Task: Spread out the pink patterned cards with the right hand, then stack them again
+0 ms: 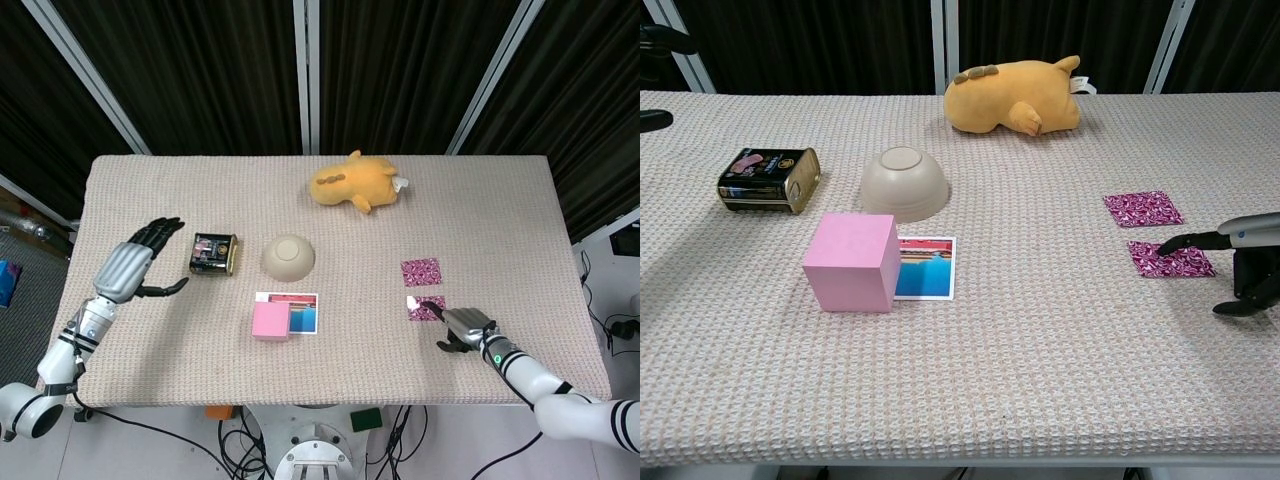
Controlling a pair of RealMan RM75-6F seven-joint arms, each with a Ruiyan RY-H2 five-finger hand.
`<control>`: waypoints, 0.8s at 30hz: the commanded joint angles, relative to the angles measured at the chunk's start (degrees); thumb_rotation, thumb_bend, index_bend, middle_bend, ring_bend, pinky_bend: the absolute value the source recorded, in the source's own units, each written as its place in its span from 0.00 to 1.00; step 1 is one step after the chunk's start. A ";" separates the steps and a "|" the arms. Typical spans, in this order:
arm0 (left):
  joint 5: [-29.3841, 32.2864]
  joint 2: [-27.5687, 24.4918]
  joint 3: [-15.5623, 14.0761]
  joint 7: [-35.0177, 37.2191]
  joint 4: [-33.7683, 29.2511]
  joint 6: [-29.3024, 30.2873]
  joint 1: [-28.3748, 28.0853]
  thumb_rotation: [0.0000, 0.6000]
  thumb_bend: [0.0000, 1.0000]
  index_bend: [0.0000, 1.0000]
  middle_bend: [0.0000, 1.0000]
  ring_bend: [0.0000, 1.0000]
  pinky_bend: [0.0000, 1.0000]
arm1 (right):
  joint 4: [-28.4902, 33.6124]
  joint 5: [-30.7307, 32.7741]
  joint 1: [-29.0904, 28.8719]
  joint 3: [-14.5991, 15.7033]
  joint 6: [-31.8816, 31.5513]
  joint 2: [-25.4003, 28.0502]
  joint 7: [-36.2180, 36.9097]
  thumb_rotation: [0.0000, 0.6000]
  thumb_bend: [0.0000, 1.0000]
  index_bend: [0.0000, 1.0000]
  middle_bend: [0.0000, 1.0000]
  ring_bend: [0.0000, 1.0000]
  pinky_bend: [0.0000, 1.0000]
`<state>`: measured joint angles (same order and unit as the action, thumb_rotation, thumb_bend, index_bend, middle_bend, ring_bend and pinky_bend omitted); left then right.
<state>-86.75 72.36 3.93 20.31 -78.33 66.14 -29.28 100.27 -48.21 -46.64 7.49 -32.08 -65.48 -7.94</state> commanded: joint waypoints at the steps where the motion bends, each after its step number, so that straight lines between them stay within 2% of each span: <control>1: -0.07 0.02 -0.07 -0.04 -0.05 0.03 0.00 0.50 0.22 0.04 0.05 0.02 0.14 | 0.81 0.08 0.21 0.41 -0.43 0.28 -0.18 1.00 1.00 0.00 1.00 0.99 0.94; 6: -0.15 -0.07 -0.24 -0.13 -0.13 0.35 0.19 0.50 0.22 0.04 0.05 0.02 0.14 | 2.49 -1.77 1.49 -0.08 -4.33 1.18 -0.56 1.00 1.00 0.00 1.00 0.99 0.94; 12: -0.21 -0.12 -0.32 0.14 -0.02 0.80 0.43 0.50 0.22 0.04 0.05 0.02 0.14 | 3.25 -4.55 3.12 -3.24 -8.36 1.94 1.67 1.00 1.00 0.00 1.00 0.99 0.94; 17: -0.18 -0.21 -0.41 0.33 0.18 0.97 0.60 0.50 0.23 0.04 0.05 0.02 0.14 | -0.92 -1.78 1.36 -5.63 -5.72 0.68 2.88 1.00 1.00 0.00 1.00 1.00 0.94; 24: 0.60 -0.18 -0.47 0.96 1.15 0.63 0.95 0.50 0.22 0.04 0.05 0.02 0.14 | -6.16 3.13 -2.31 -6.44 -0.27 -1.83 2.48 1.00 1.00 0.00 1.00 1.00 0.94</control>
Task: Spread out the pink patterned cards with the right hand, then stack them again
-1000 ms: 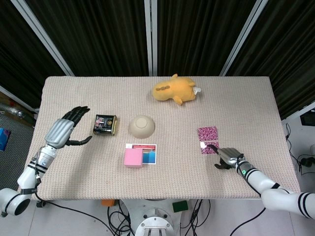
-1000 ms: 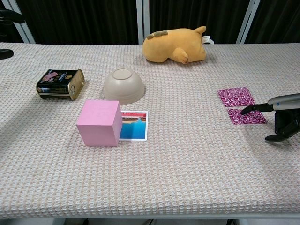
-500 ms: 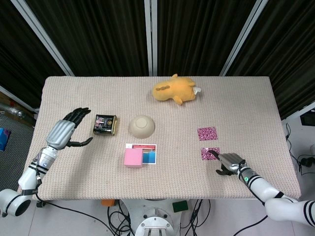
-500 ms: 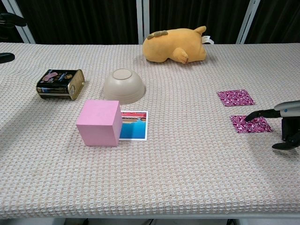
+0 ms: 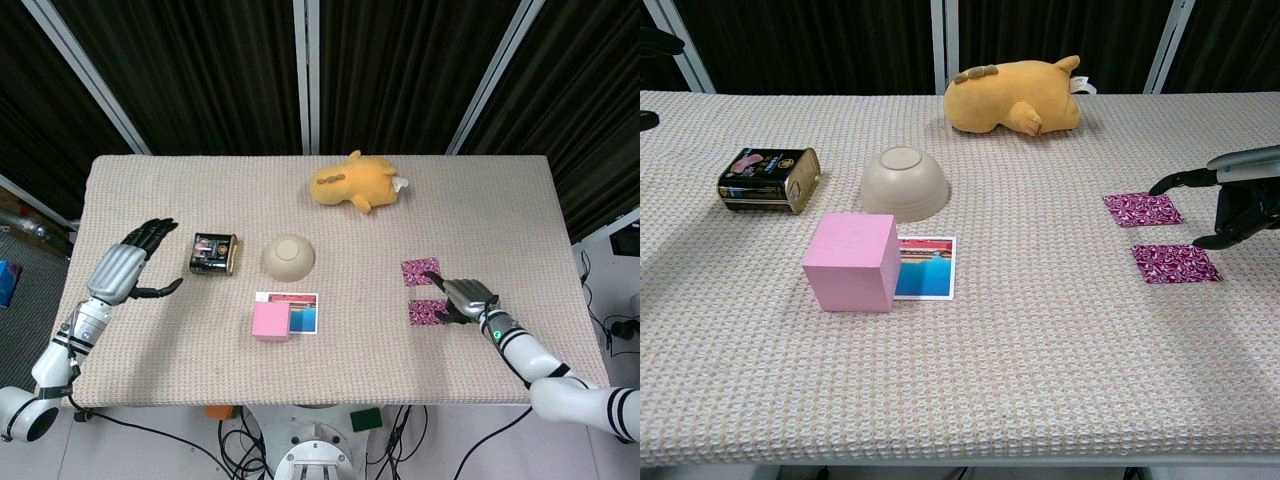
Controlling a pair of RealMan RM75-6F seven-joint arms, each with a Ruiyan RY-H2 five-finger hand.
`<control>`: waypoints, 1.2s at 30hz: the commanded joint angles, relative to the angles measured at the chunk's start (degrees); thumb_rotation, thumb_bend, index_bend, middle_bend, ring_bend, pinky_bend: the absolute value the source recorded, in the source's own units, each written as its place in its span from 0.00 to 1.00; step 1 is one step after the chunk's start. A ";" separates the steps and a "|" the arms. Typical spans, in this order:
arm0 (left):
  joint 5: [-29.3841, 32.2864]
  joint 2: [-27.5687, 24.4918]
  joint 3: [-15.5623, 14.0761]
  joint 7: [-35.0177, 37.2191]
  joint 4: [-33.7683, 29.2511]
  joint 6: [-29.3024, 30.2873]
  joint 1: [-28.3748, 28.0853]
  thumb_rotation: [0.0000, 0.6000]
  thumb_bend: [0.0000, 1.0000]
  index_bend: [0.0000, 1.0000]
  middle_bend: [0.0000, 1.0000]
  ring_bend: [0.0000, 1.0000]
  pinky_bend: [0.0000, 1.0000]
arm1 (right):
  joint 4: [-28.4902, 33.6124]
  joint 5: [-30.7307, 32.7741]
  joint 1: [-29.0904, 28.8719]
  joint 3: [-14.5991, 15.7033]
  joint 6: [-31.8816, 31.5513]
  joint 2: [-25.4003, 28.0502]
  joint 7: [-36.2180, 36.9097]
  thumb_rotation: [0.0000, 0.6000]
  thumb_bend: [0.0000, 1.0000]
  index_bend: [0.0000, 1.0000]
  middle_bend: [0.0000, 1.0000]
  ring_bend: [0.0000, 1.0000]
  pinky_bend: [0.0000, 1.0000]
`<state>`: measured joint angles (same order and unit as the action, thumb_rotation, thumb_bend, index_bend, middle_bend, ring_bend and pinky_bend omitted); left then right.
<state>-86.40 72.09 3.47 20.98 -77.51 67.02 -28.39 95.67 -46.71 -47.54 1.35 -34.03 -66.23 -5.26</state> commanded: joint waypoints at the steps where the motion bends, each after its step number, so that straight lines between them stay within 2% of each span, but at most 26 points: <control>1: 0.36 0.19 -0.04 0.52 0.61 -0.41 0.05 0.50 0.22 0.04 0.05 0.02 0.14 | -2.26 2.38 -2.02 -0.24 2.40 -1.50 -0.37 1.00 1.00 0.00 1.00 1.00 0.94; 10: 0.52 0.58 0.02 0.54 1.39 -0.80 -0.08 0.51 0.22 0.04 0.05 0.02 0.14 | -7.12 6.05 -6.19 0.26 8.36 -4.24 0.16 1.00 1.00 0.00 1.00 0.99 0.94; 16: 0.84 0.68 -0.01 0.30 1.53 -1.31 -0.13 0.51 0.23 0.04 0.05 0.02 0.14 | -8.67 7.42 -7.71 1.40 9.45 -5.16 0.47 1.00 1.00 0.00 1.00 0.99 0.94; 36: 0.82 0.48 0.23 -1.20 0.41 -1.79 -0.70 0.51 0.22 0.04 0.05 0.02 0.14 | -11.01 9.56 -7.67 6.78 11.19 -2.46 3.25 1.00 1.00 0.00 1.00 0.99 0.94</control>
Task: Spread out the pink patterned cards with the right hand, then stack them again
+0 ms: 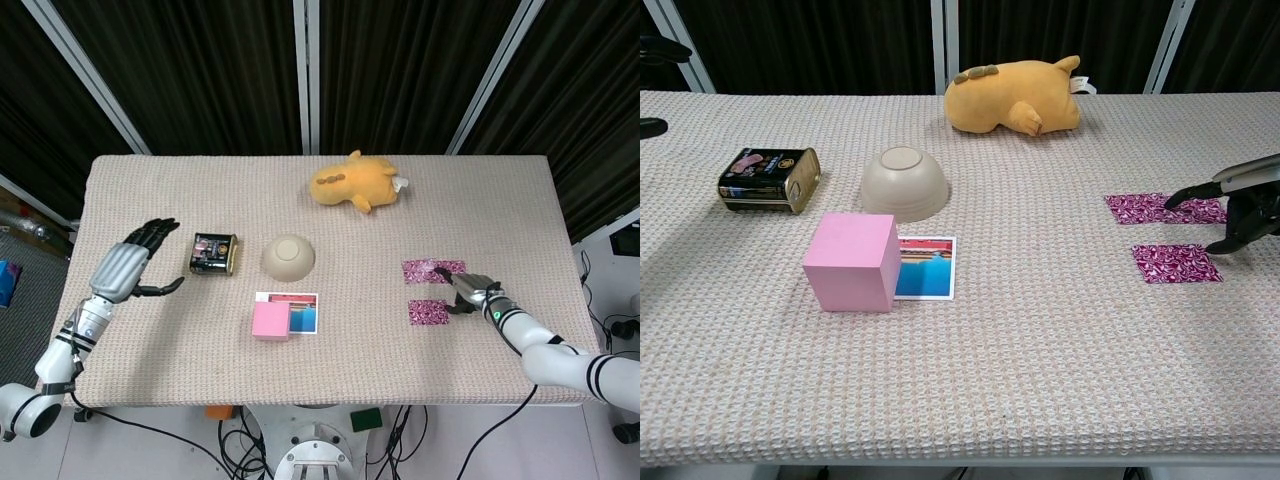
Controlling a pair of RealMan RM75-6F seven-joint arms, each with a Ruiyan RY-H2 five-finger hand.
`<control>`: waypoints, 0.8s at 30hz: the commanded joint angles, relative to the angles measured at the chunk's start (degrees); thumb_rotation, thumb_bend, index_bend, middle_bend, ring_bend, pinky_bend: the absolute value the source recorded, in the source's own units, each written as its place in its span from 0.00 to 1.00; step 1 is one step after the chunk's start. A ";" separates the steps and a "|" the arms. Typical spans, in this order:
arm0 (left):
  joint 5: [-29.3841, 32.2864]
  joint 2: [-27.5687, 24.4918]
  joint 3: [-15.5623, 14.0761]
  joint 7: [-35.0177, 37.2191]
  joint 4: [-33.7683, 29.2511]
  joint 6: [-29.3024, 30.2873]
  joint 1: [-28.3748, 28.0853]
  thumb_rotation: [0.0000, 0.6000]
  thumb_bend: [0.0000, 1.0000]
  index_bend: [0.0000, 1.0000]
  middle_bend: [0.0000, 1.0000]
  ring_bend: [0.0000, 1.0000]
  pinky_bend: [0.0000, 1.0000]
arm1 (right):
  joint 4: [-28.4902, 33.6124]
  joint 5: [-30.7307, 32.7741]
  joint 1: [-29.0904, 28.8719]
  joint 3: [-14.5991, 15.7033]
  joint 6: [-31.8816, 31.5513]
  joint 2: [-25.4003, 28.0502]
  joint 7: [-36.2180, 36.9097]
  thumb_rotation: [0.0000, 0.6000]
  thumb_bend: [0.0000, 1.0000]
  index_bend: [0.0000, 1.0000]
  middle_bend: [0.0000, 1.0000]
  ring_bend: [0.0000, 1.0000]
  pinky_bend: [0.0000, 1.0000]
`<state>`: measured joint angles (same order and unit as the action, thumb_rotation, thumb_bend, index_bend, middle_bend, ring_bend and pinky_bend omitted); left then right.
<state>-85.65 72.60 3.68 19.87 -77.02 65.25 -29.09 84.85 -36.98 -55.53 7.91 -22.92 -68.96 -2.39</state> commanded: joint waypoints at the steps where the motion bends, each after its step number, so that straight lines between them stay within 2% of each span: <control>1: 0.17 -0.03 0.06 -0.17 -0.08 -0.12 -0.03 0.51 0.22 0.04 0.05 0.02 0.14 | -0.26 -0.37 0.59 0.33 0.12 0.56 0.69 1.00 1.00 0.00 1.00 0.99 0.94; 16: 0.10 0.47 0.15 -0.77 -0.32 -0.63 -0.58 0.51 0.22 0.04 0.05 0.02 0.14 | -0.74 -3.95 4.18 0.66 0.56 4.08 4.06 1.00 1.00 0.00 1.00 0.99 0.94; 24: 0.21 0.31 0.11 -0.93 -0.66 -0.16 -0.25 0.51 0.22 0.04 0.05 0.02 0.14 | 4.30 -8.15 6.21 -1.13 -6.70 7.40 2.87 1.00 1.00 0.00 1.00 0.97 0.94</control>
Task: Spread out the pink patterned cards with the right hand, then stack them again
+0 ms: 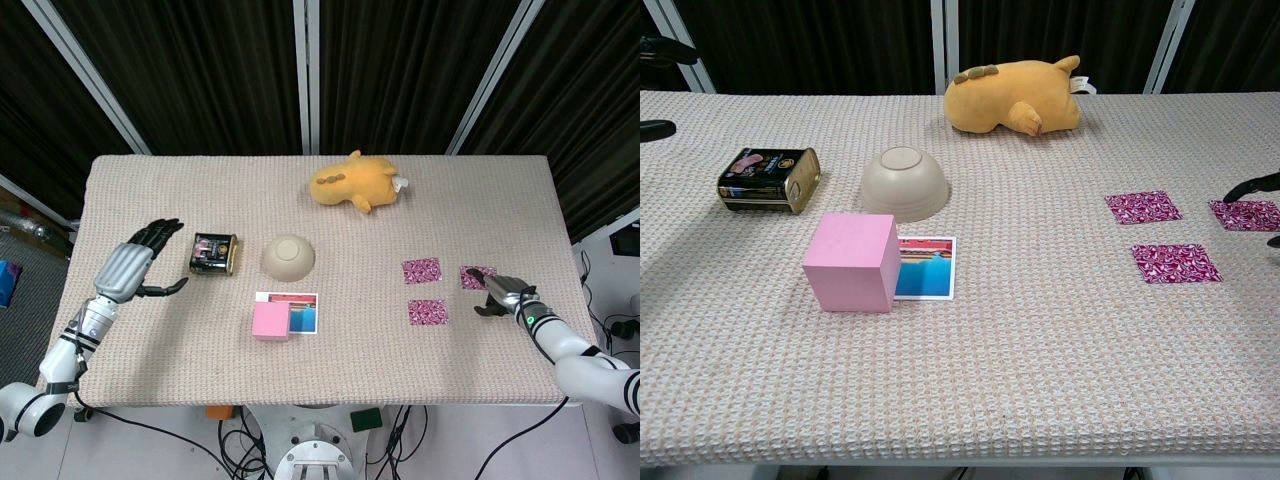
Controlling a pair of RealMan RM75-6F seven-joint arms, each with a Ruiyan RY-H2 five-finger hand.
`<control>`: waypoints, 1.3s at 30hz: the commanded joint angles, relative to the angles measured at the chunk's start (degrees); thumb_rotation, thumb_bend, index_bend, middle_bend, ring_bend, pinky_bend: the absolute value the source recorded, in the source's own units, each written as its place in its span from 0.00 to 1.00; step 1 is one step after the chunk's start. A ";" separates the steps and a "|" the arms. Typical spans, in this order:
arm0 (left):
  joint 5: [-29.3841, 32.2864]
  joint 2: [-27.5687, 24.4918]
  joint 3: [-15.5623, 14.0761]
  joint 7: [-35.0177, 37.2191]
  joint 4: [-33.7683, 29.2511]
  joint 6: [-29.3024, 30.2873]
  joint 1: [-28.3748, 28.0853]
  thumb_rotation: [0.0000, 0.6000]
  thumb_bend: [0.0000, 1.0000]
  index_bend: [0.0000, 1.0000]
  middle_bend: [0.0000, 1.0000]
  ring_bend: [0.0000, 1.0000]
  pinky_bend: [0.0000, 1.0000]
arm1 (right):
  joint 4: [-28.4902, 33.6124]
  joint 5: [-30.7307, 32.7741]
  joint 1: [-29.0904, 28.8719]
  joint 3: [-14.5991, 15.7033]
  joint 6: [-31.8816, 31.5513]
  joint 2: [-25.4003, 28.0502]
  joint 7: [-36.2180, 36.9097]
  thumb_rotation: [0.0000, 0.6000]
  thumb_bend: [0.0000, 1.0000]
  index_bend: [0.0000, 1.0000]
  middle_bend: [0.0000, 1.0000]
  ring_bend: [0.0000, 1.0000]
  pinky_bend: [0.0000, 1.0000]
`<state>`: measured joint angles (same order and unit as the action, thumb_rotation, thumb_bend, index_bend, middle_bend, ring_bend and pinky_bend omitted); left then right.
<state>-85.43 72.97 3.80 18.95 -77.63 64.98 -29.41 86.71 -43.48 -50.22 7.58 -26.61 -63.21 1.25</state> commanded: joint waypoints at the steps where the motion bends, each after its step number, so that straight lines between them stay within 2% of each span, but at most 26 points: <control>1: -0.02 -0.09 -0.02 -0.02 -0.07 0.19 0.12 0.51 0.23 0.04 0.05 0.02 0.14 | 3.58 -2.24 1.20 -1.11 -4.26 2.39 -1.00 1.00 1.00 0.00 1.00 0.97 0.94; 4: -0.05 -0.31 -0.02 0.10 -0.18 0.54 0.32 0.51 0.22 0.04 0.05 0.02 0.14 | 8.06 -4.86 2.72 -2.45 -9.40 5.27 -1.59 1.00 1.00 0.00 0.99 0.94 0.92; 6: -0.09 -0.45 0.02 0.29 -0.21 0.81 0.45 0.52 0.22 0.04 0.05 0.02 0.14 | 11.03 -7.59 4.65 -4.00 -15.04 6.78 -1.57 1.00 1.00 0.00 0.94 0.90 0.89; 8: -0.17 -0.53 0.04 0.56 -0.25 1.11 0.58 0.52 0.23 0.04 0.05 0.02 0.14 | 13.01 -11.08 7.12 -5.51 -21.82 7.12 -1.68 1.00 1.00 0.01 0.84 0.80 0.84; 10: -0.28 -0.53 0.00 0.77 -0.23 1.34 0.70 0.52 0.22 0.04 0.05 0.02 0.14 | 13.79 -14.20 9.12 -6.44 -27.04 6.58 -2.13 1.00 0.98 0.02 0.68 0.63 0.71; 11: -0.36 -0.49 -0.04 0.89 -0.18 1.47 0.77 0.52 0.22 0.04 0.05 0.02 0.14 | 13.60 -16.01 10.17 -6.74 -29.92 5.90 -3.19 1.00 0.89 0.03 0.54 0.45 0.55; 12: -0.40 -0.45 -0.09 0.98 -0.14 1.53 0.83 0.52 0.22 0.04 0.05 0.02 0.14 | 13.14 -16.91 10.79 -6.77 -31.73 5.24 -4.69 1.00 0.73 0.03 0.36 0.25 0.33; 13: -0.46 -0.42 -0.15 1.06 -0.10 1.60 0.89 0.52 0.22 0.04 0.05 0.02 0.14 | 12.42 -17.61 11.29 -6.71 -33.56 4.47 -7.00 1.00 0.57 0.03 0.22 0.12 0.18; 14: -0.52 -0.36 -0.23 1.19 -0.03 1.68 0.97 0.52 0.22 0.04 0.05 0.02 0.14 | 11.06 -18.29 11.89 -6.73 -36.26 2.99 -10.77 1.00 0.41 0.03 0.09 0.02 0.05; 15: -0.56 -0.31 -0.29 1.25 0.03 1.72 1.03 0.52 0.22 0.04 0.05 0.02 0.14 | 9.93 -18.79 12.38 -6.90 -38.41 1.50 -13.37 1.00 0.29 0.02 0.01 0.00 0.00; 18: -0.67 -0.24 -0.42 1.46 0.23 1.95 1.24 0.52 0.22 0.04 0.05 0.02 0.14 | 4.49 -21.61 13.74 -7.24 -43.65 -4.20 -19.41 1.00 0.17 0.01 0.00 0.00 0.00; 20: -0.65 -0.23 -0.45 1.61 0.37 2.06 1.36 0.53 0.22 0.04 0.05 0.02 0.14 | 2.25 -21.45 13.91 -7.53 -42.51 -6.87 -19.88 1.00 0.09 0.00 0.00 0.00 0.00; 22: -0.66 -0.30 -0.44 1.71 0.40 2.20 1.46 0.52 0.23 0.04 0.05 0.02 0.14 | 1.62 -20.53 13.54 -8.09 -39.84 -8.08 -18.89 1.00 0.06 0.00 0.00 0.00 0.00; 28: -0.43 -0.53 -0.37 2.02 0.62 2.47 1.80 0.53 0.22 0.04 0.05 0.02 0.14 | -2.97 -19.08 11.56 -9.88 -33.67 -12.83 -19.39 1.00 0.07 0.14 0.00 0.00 0.00; 31: -0.29 -0.44 -0.39 2.36 1.02 2.34 1.88 0.52 0.22 0.04 0.05 0.02 0.14 | -4.82 -17.60 10.49 -10.66 -30.74 -14.76 -20.53 1.00 0.11 0.20 0.00 0.00 0.00; 33: -0.26 -0.35 -0.41 2.65 1.37 2.22 1.89 0.53 0.22 0.04 0.05 0.02 0.14 | -6.14 -16.24 9.70 -11.05 -28.75 -15.92 -21.86 1.00 0.15 0.23 0.00 0.00 0.00; 39: -0.37 -0.10 -0.44 3.54 2.28 2.26 1.99 0.53 0.23 0.04 0.05 0.02 0.14 | -10.39 -12.75 8.00 -12.15 -25.27 -19.96 -25.19 1.00 0.17 0.26 0.00 0.00 0.00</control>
<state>-85.78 72.83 3.37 22.42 -75.42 67.24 -27.44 77.21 -56.79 -41.69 -4.11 -52.59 -82.27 -23.27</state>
